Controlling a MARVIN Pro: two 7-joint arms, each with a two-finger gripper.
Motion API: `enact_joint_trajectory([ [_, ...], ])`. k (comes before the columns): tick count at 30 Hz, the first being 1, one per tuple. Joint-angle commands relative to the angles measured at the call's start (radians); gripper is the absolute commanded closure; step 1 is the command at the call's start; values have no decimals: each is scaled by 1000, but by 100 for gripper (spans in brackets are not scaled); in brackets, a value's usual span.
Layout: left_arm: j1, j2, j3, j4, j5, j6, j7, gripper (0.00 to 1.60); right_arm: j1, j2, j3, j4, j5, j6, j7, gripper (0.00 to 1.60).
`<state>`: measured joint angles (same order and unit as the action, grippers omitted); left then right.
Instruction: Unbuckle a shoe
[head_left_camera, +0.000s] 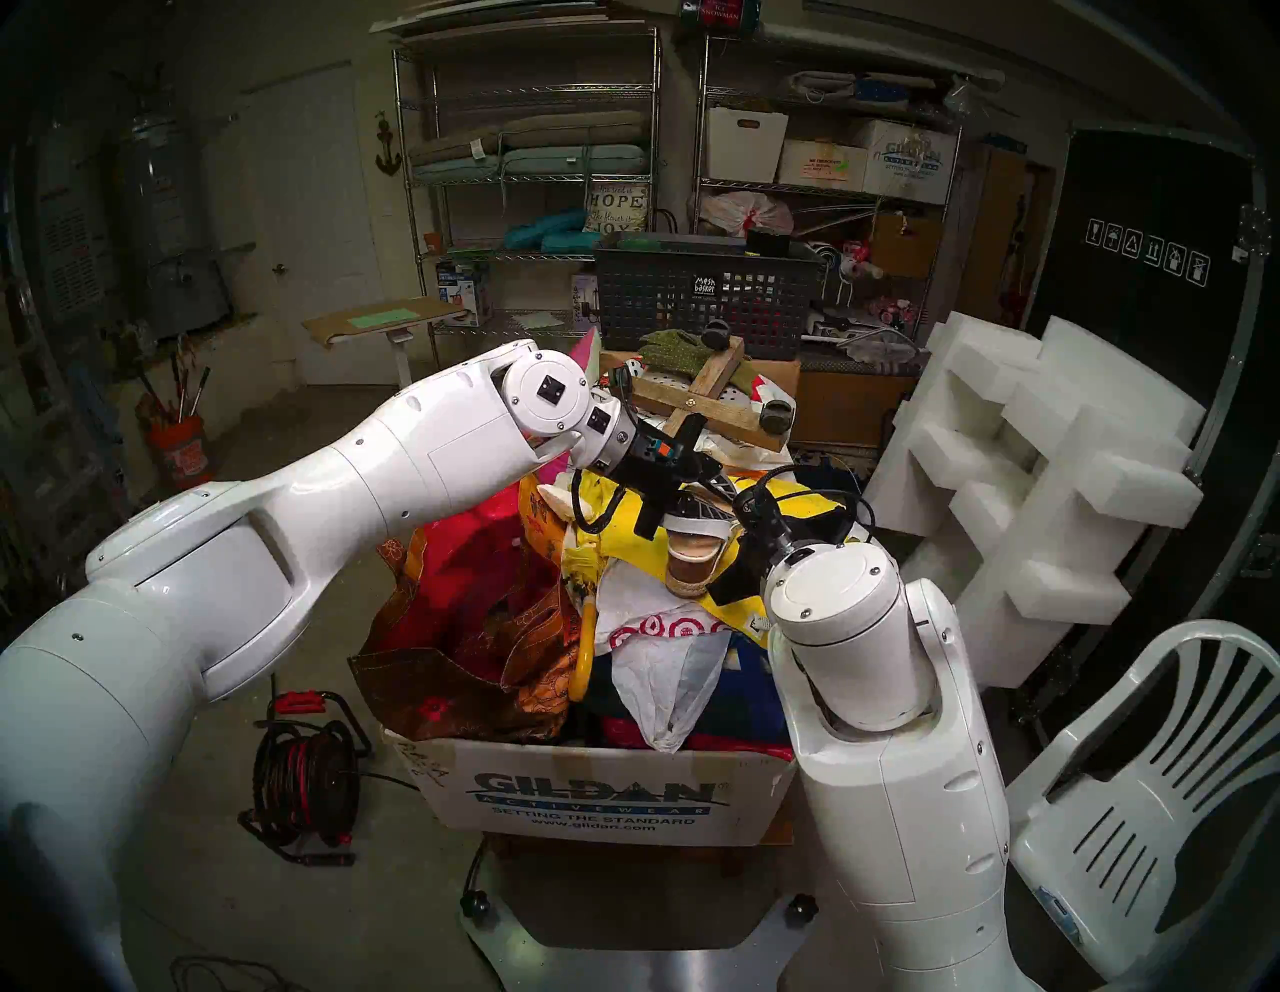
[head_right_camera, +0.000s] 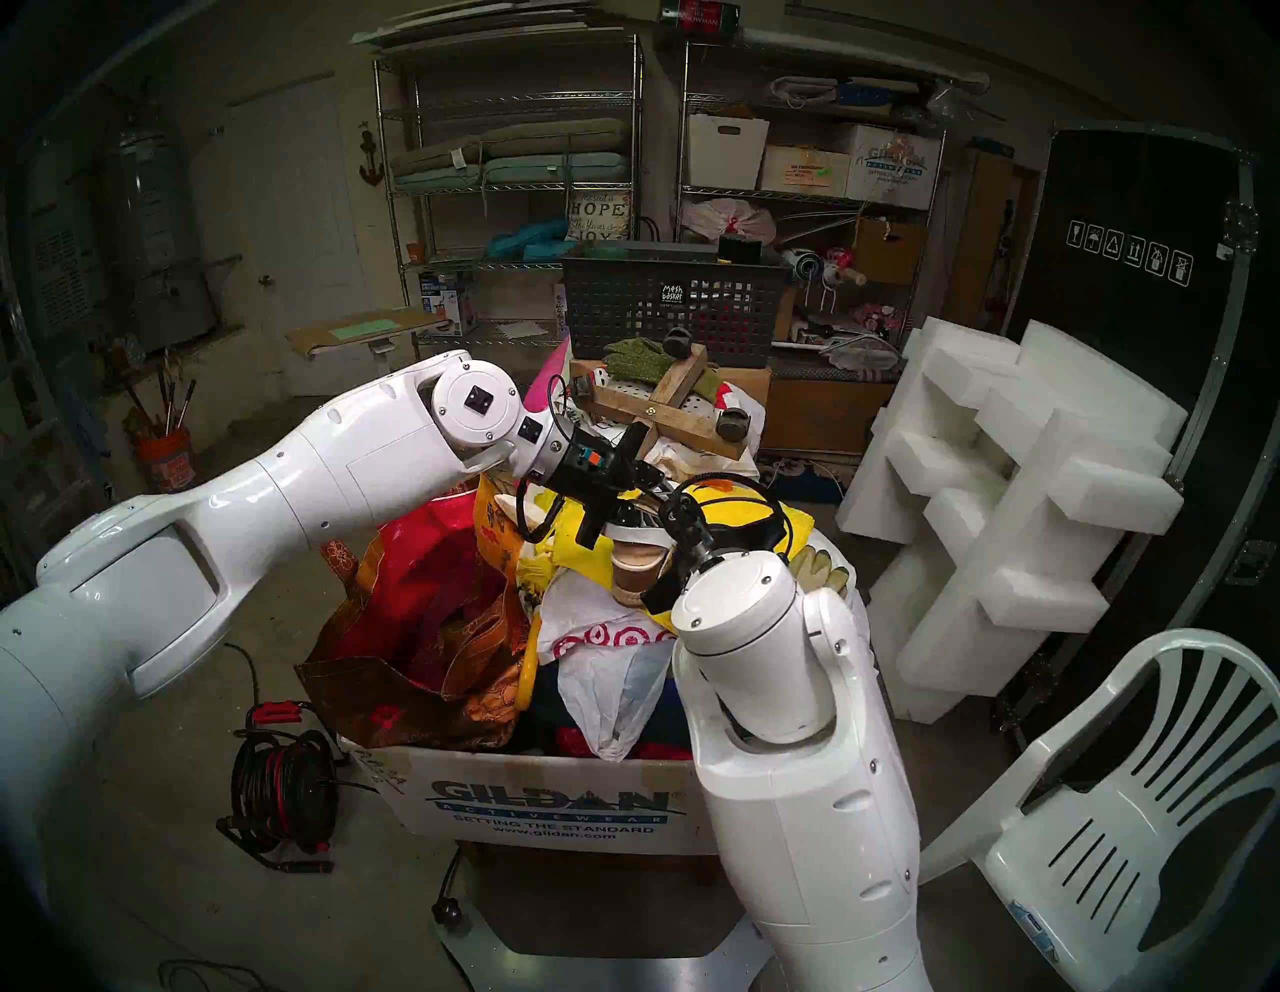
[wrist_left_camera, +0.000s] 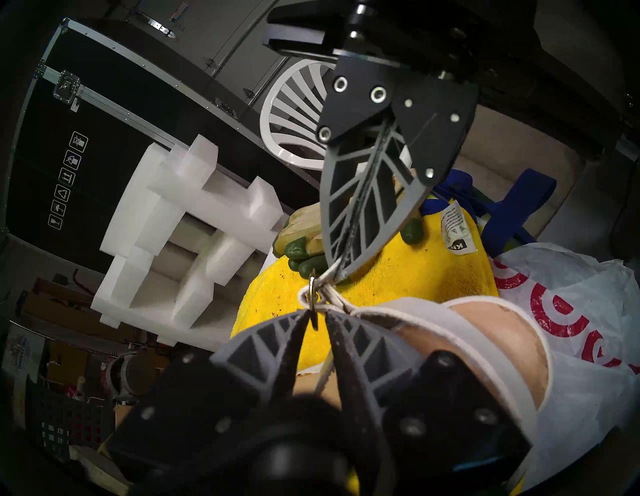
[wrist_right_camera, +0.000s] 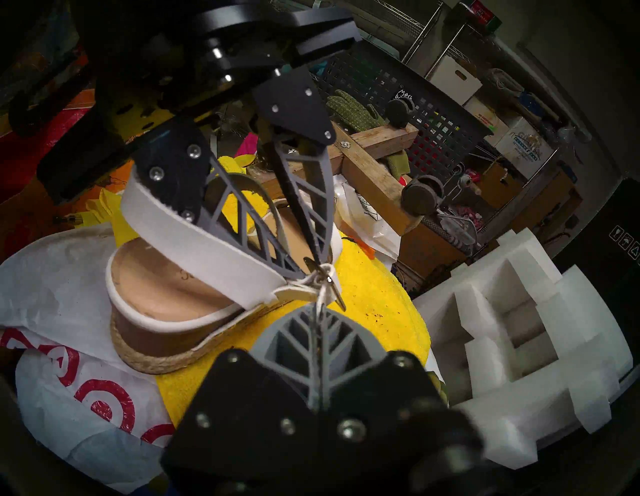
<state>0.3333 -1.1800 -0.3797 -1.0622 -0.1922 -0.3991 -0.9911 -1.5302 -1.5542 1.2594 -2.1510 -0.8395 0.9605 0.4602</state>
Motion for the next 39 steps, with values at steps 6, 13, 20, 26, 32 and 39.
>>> enact_joint_trajectory([
  [6,-11,-7,-9,-3,2,-2,17,160,14,-25,-23,-16,-4,-1,-28,160],
  [13,-10,-2,-9,-5,-7,2,13,160,16,-22,-49,-1,-1,-1,-113,160],
  [20,-6,3,-9,-6,-18,-2,5,160,21,-20,-75,16,22,-1,-213,160],
  [26,-1,10,-10,-15,-24,0,4,160,32,-24,-84,29,46,-1,-263,160],
  [32,2,16,-10,-23,-25,2,5,160,30,-24,-87,22,63,-1,-271,132],
  [39,4,20,-11,-29,-24,4,9,160,24,-22,-88,16,71,-1,-281,108],
])
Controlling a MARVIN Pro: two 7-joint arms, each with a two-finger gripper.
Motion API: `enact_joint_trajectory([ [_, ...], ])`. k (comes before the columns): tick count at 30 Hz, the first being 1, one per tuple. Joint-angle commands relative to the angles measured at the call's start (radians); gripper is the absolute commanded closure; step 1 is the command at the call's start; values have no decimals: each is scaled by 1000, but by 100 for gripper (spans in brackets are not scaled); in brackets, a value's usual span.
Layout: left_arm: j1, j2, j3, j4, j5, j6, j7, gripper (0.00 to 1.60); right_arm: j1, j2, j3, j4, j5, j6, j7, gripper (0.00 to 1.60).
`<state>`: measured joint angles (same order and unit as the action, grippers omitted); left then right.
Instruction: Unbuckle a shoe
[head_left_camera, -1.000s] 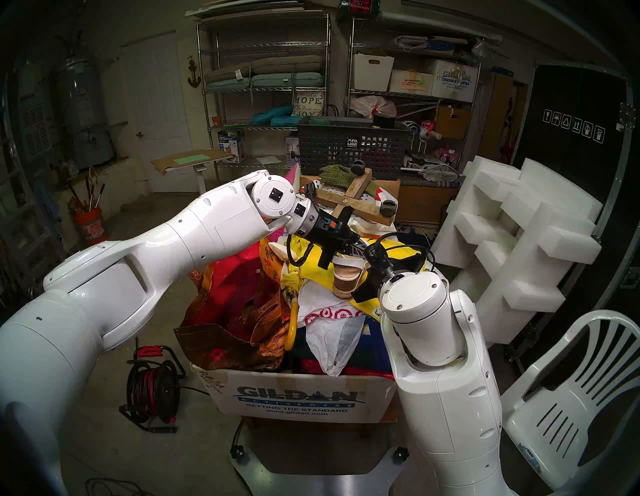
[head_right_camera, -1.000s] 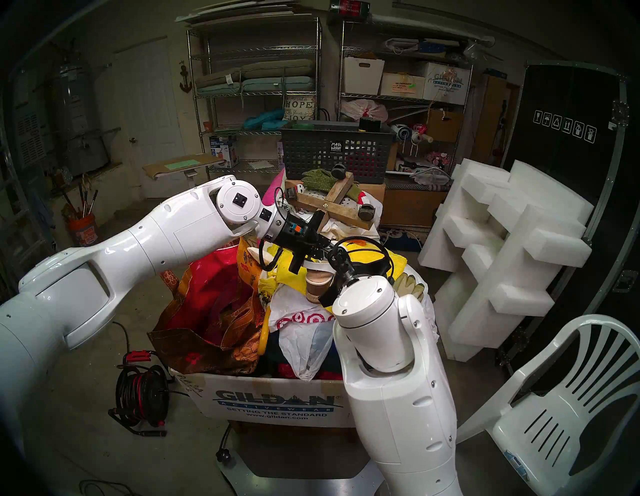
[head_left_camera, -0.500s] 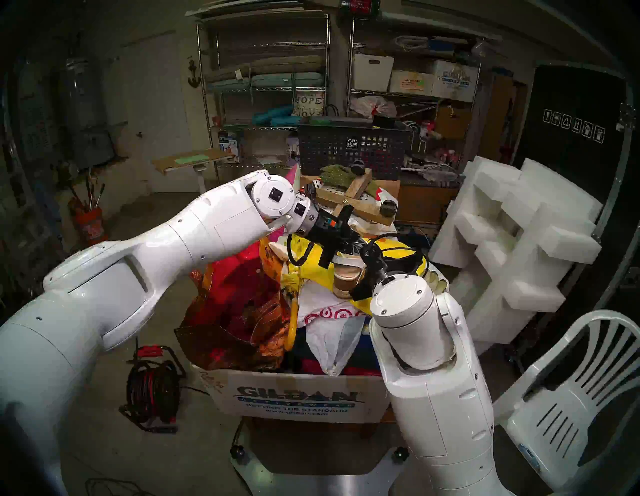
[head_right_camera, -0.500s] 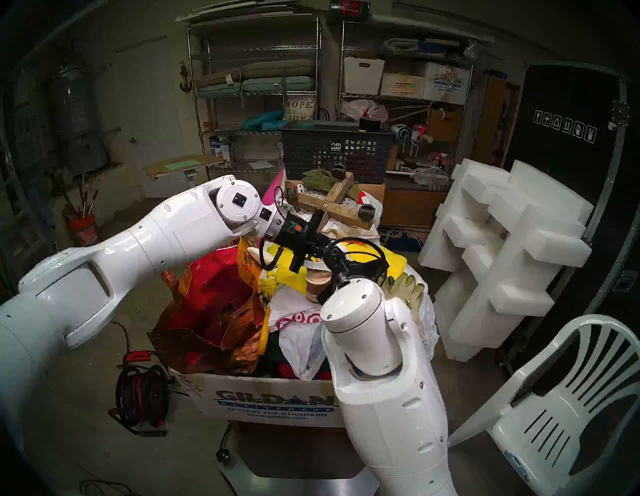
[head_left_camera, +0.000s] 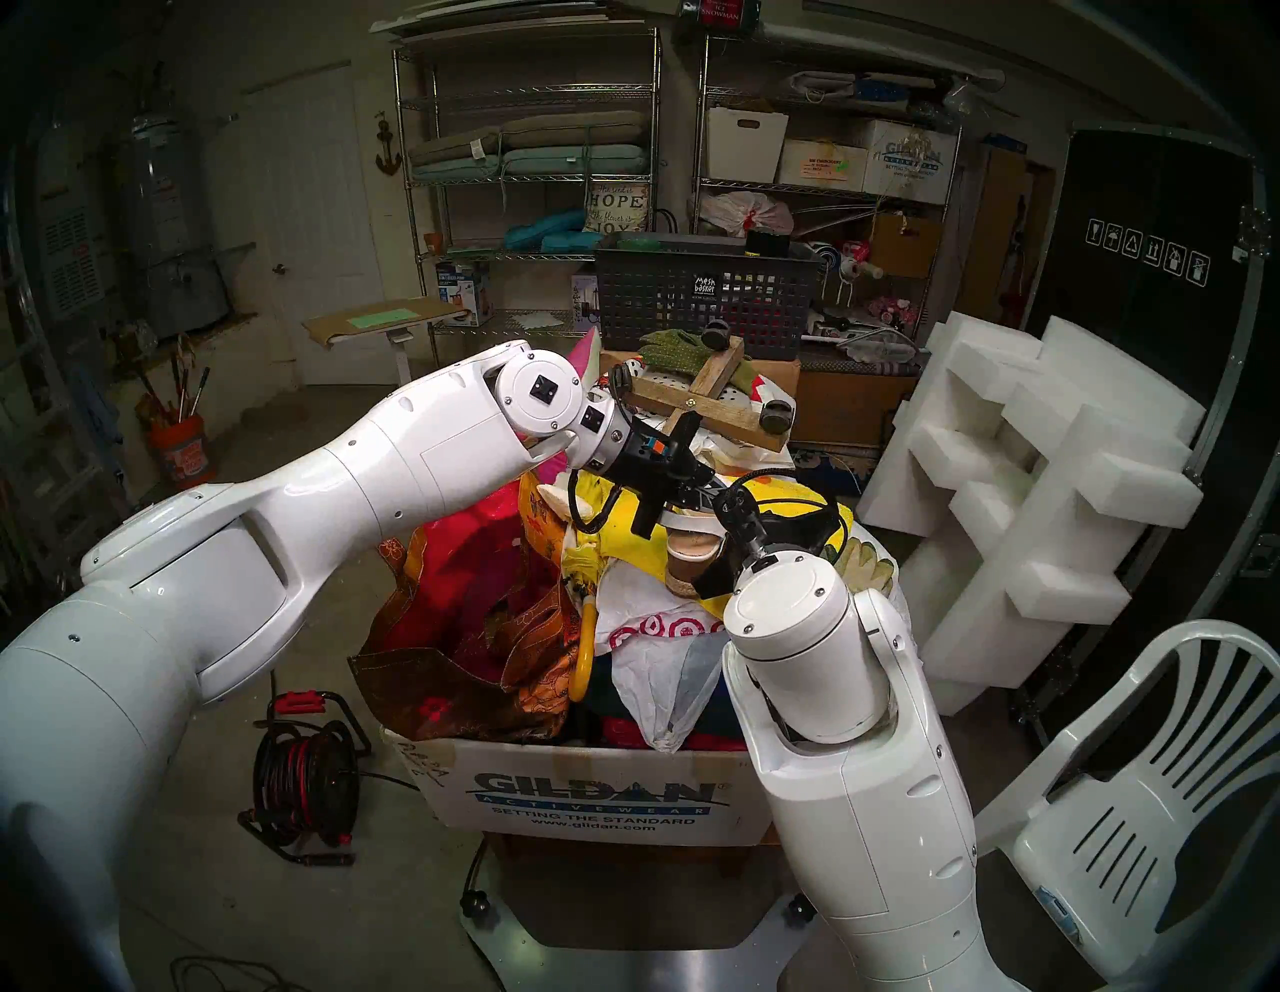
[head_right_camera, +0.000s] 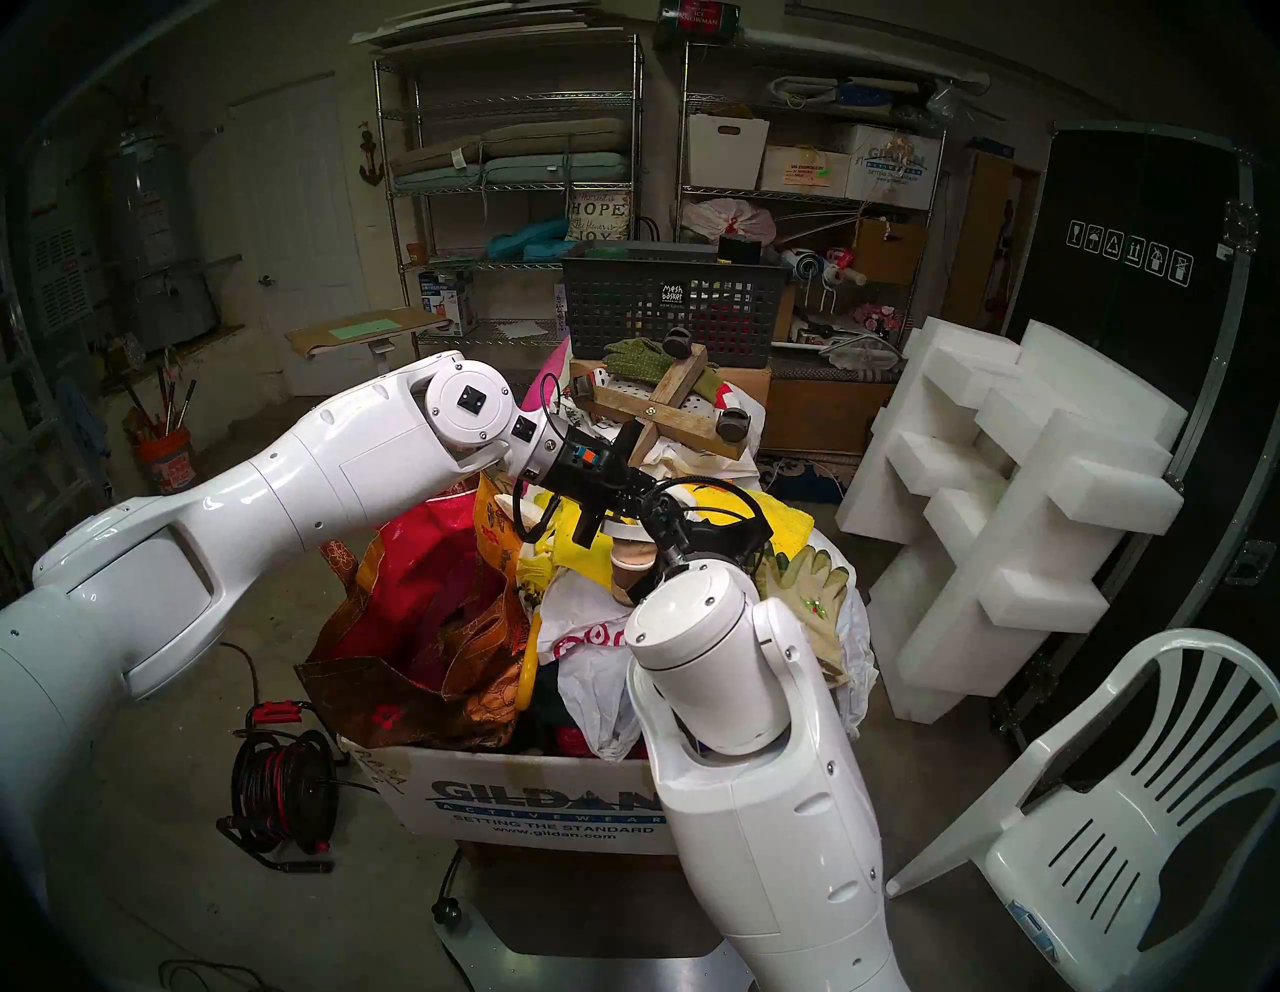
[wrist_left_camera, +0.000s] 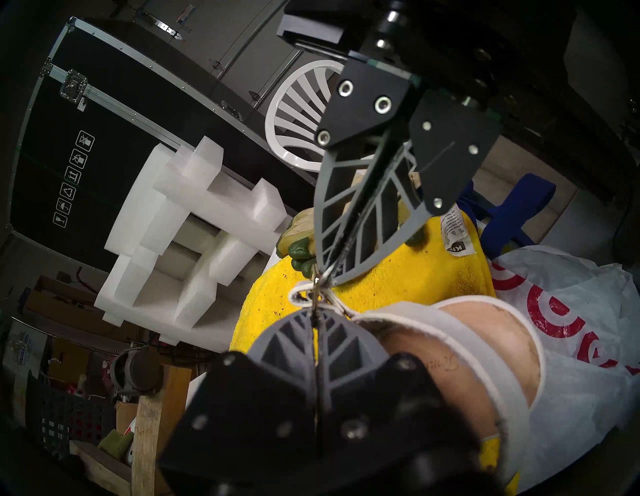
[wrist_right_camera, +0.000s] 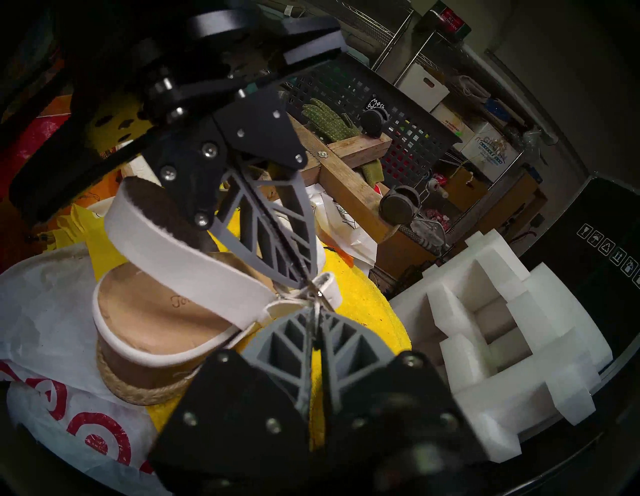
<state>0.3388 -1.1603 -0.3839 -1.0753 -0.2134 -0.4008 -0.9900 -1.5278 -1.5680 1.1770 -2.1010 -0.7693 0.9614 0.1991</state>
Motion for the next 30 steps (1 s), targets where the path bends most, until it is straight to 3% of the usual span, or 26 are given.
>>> enact_joint_trajectory([
  [1,-2,1,-6,-16,-3,6,9,160,21,-7,-6,-36,1,-1,-20,106],
  [5,0,2,-6,-19,3,10,22,160,7,-2,-4,-52,2,-1,-15,92],
  [15,-6,-5,-1,-6,9,13,35,160,-20,9,-5,-89,-32,-1,14,82],
  [30,-19,-21,-5,22,15,3,41,160,-52,23,-2,-99,-54,-1,56,83],
])
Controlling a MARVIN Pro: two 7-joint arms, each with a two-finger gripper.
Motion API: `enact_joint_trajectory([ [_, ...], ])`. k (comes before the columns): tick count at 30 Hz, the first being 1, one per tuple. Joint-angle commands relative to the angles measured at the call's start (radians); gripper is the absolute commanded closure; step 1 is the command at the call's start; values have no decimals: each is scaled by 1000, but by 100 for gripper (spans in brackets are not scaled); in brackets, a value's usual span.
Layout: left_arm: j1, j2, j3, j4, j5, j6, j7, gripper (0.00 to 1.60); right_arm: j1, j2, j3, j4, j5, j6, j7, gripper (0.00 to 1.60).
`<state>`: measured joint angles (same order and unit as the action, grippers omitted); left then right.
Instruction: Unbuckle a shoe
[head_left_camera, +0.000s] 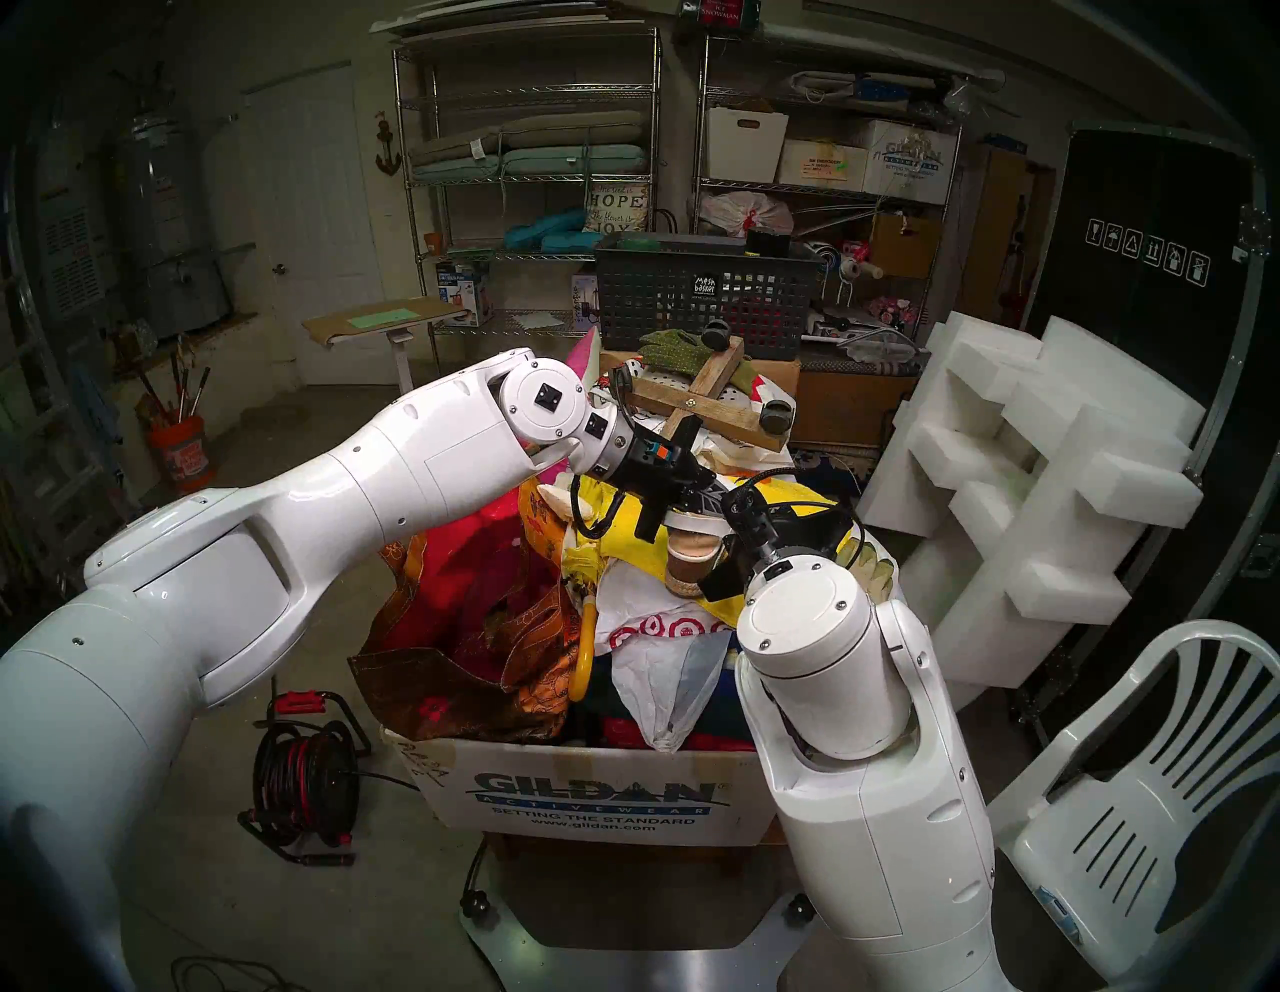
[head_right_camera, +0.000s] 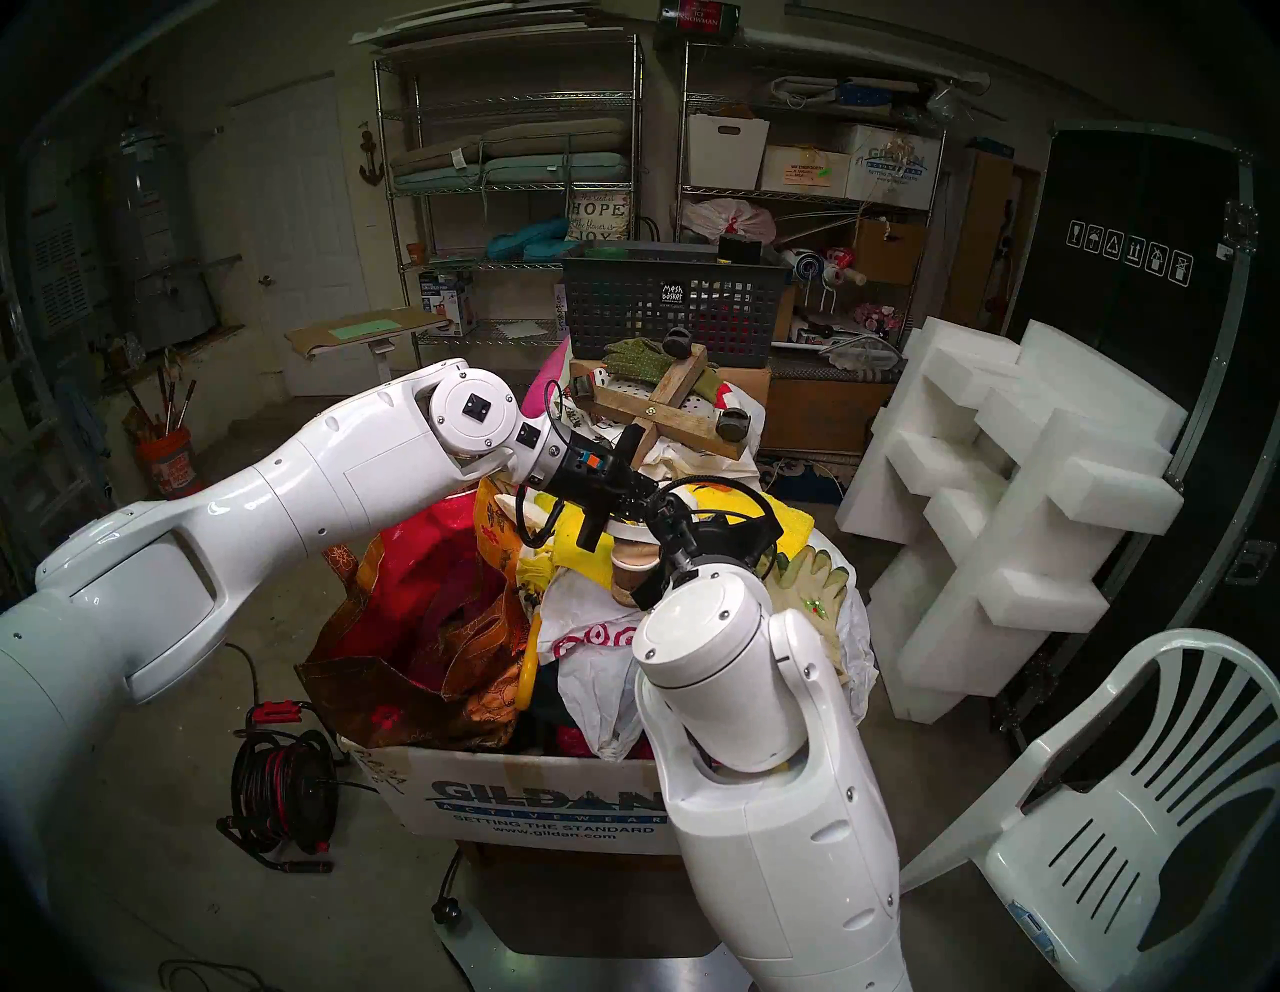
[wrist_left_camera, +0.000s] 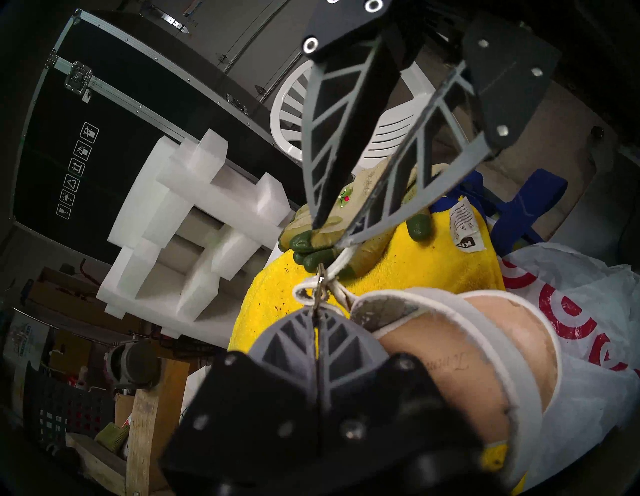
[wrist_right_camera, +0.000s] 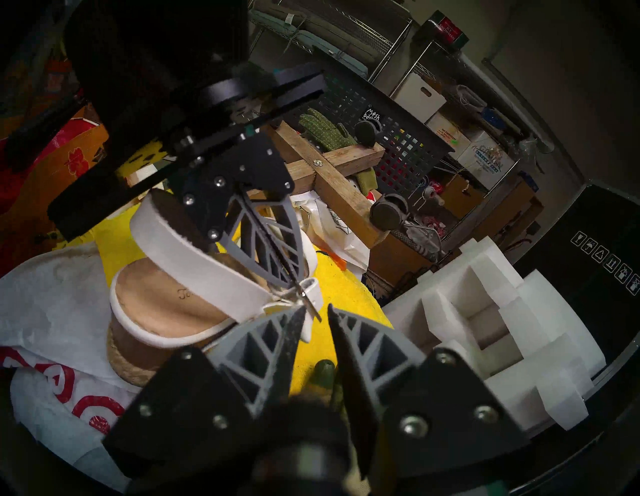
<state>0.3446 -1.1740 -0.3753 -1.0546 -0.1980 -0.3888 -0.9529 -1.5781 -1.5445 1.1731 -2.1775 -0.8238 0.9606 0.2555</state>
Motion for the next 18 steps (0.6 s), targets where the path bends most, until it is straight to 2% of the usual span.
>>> enact_joint_trajectory([
  [1,-25,-8,-14,2,0,-10,3,160,-1,-1,3,-20,1,-1,0,83],
  [15,-24,-6,-15,6,-9,-22,-6,160,56,-23,-5,35,-2,-1,3,86],
  [17,-23,-5,-15,6,-9,-23,-6,160,59,-24,-4,38,-4,-1,4,89],
  [18,-23,-4,-15,5,-9,-23,-6,160,60,-25,-4,40,-5,-1,5,99],
])
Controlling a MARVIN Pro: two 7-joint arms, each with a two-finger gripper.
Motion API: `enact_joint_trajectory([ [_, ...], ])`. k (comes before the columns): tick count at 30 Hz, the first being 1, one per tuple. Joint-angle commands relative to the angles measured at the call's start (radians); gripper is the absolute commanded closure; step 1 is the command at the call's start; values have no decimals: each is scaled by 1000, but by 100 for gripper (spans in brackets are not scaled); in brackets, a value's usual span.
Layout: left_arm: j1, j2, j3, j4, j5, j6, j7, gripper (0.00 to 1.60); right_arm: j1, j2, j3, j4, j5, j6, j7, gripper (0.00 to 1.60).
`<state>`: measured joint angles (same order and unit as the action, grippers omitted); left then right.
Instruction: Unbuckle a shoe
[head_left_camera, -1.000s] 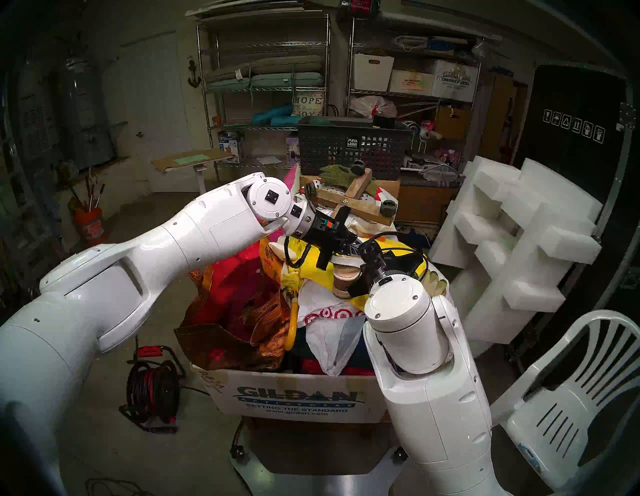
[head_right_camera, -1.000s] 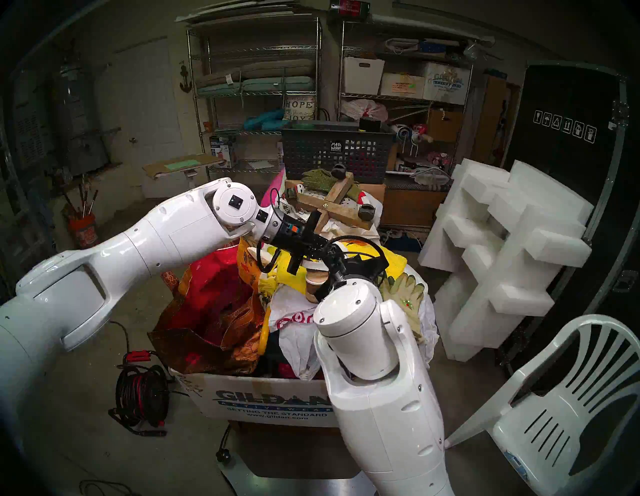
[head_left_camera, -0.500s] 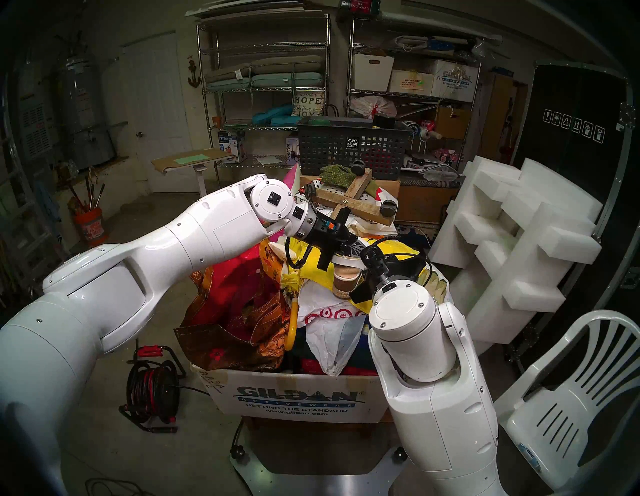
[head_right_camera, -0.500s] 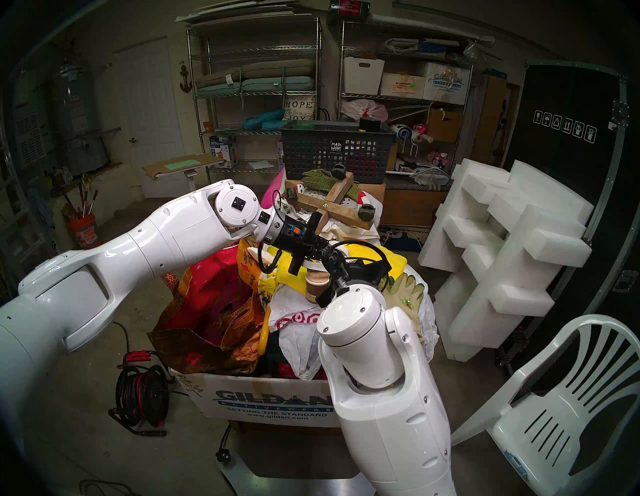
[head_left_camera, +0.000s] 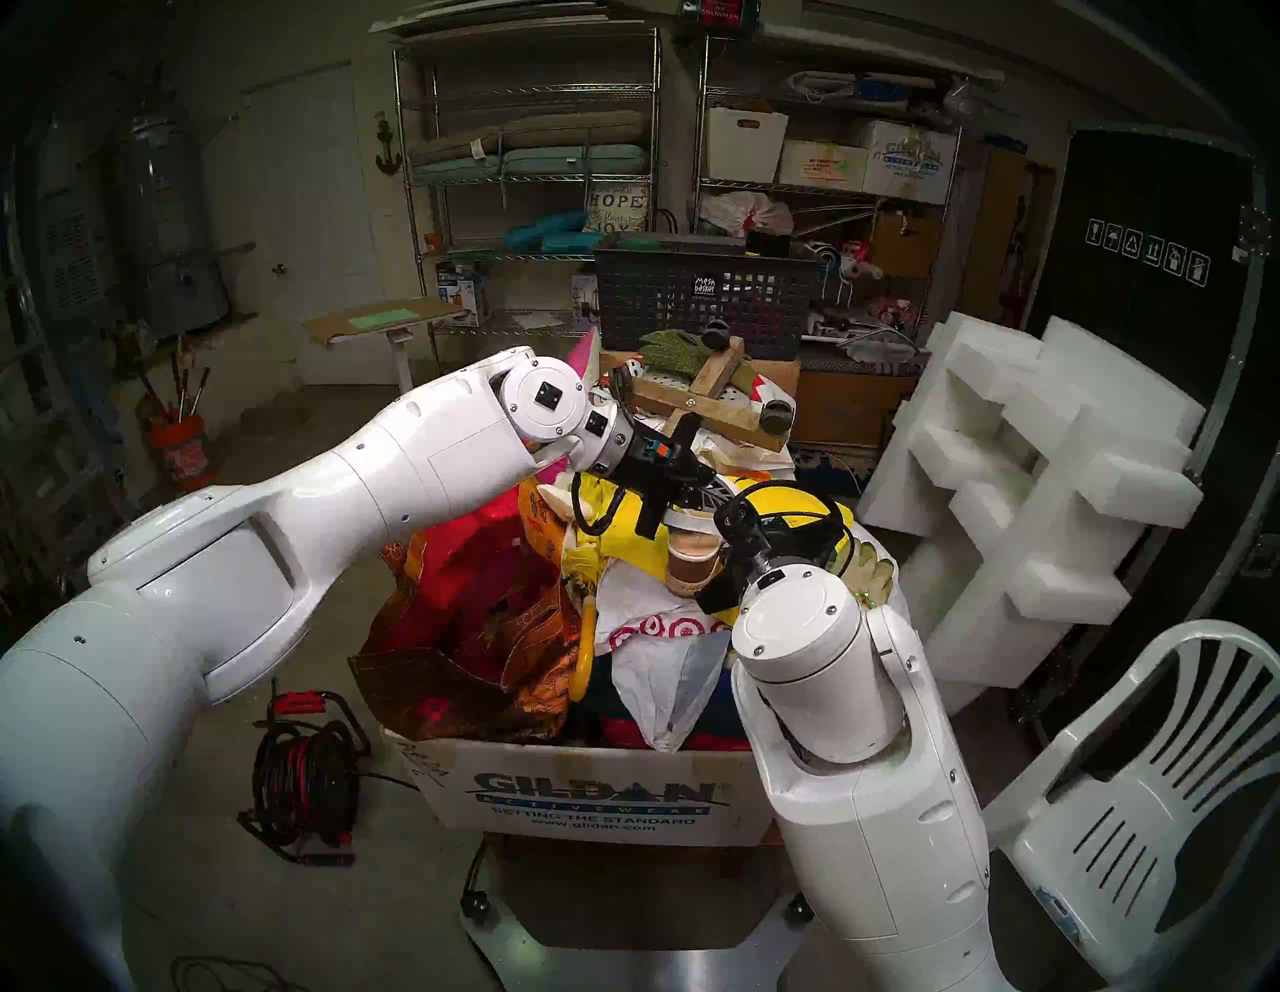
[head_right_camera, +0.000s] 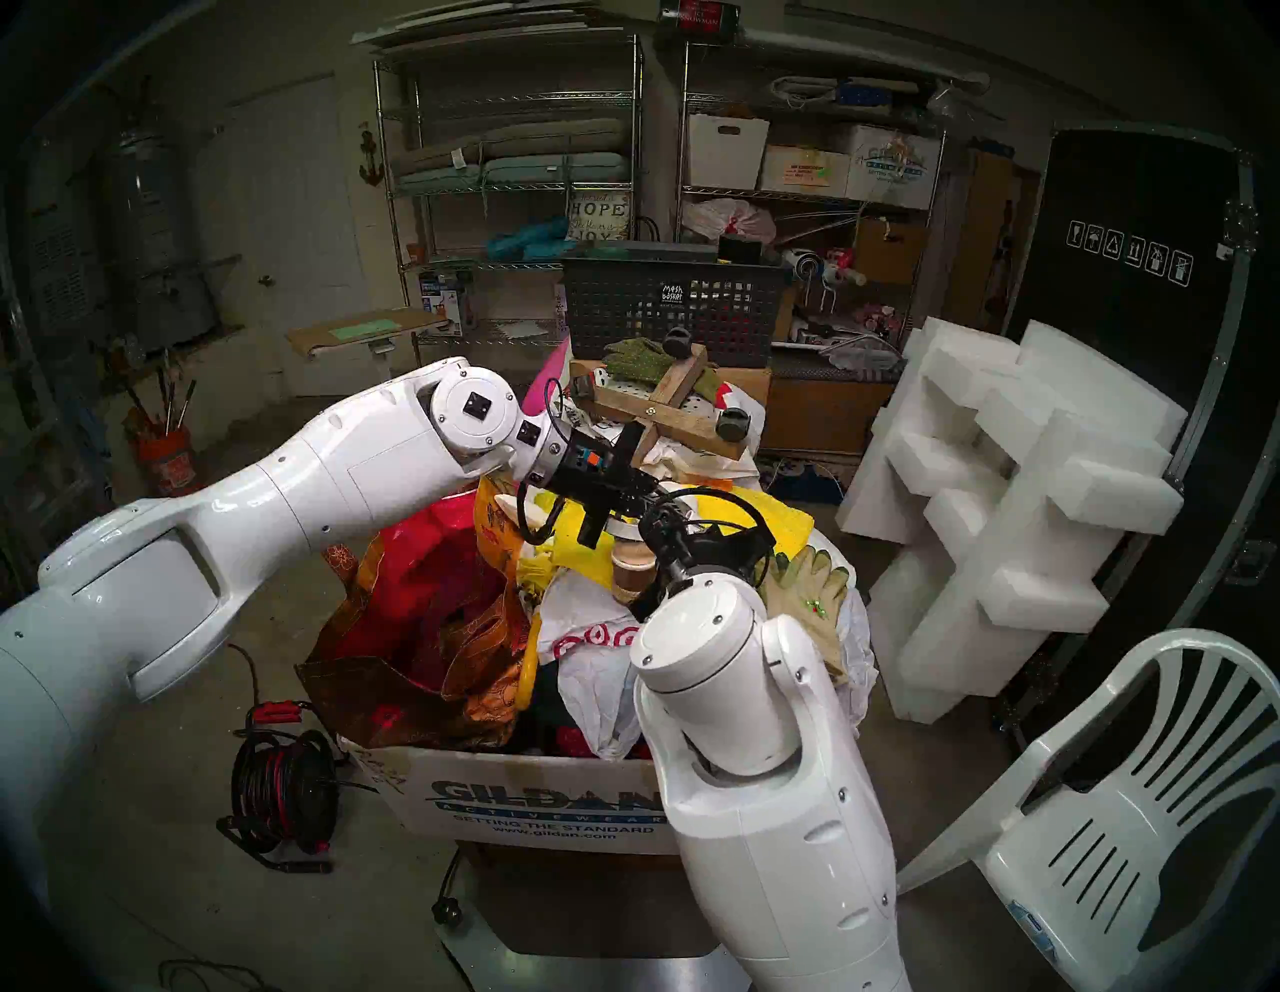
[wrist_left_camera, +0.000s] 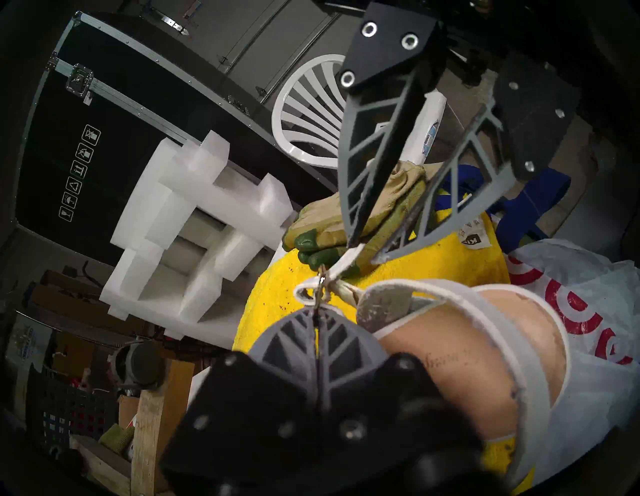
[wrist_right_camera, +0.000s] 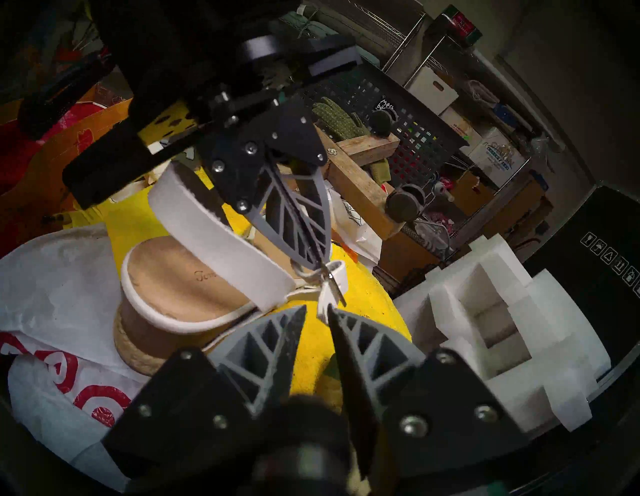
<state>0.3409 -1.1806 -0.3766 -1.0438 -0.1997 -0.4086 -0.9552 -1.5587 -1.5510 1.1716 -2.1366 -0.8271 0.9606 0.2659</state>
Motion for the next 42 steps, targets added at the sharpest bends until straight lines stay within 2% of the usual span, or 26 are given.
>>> enact_joint_trajectory([
  [1,-20,2,-14,-5,-8,-3,-3,160,42,-19,-1,2,-7,-1,-2,102],
  [2,-20,3,-14,-5,-7,-4,-3,160,42,-20,0,4,-7,-1,-2,102],
  [5,-20,3,-14,-4,-7,-4,-3,160,40,-19,1,7,-10,-1,0,160],
  [16,-20,11,-15,-11,-9,-7,-3,160,44,-24,8,9,-22,-1,-18,160],
  [31,-13,29,-13,-51,-15,0,-3,160,90,-45,17,29,-37,-1,20,160],
  [37,-14,37,-14,-63,-14,12,1,160,79,-36,-2,21,-39,-1,31,160],
  [42,-10,41,-21,-67,-31,48,3,160,67,-27,-20,9,-32,-1,25,160],
])
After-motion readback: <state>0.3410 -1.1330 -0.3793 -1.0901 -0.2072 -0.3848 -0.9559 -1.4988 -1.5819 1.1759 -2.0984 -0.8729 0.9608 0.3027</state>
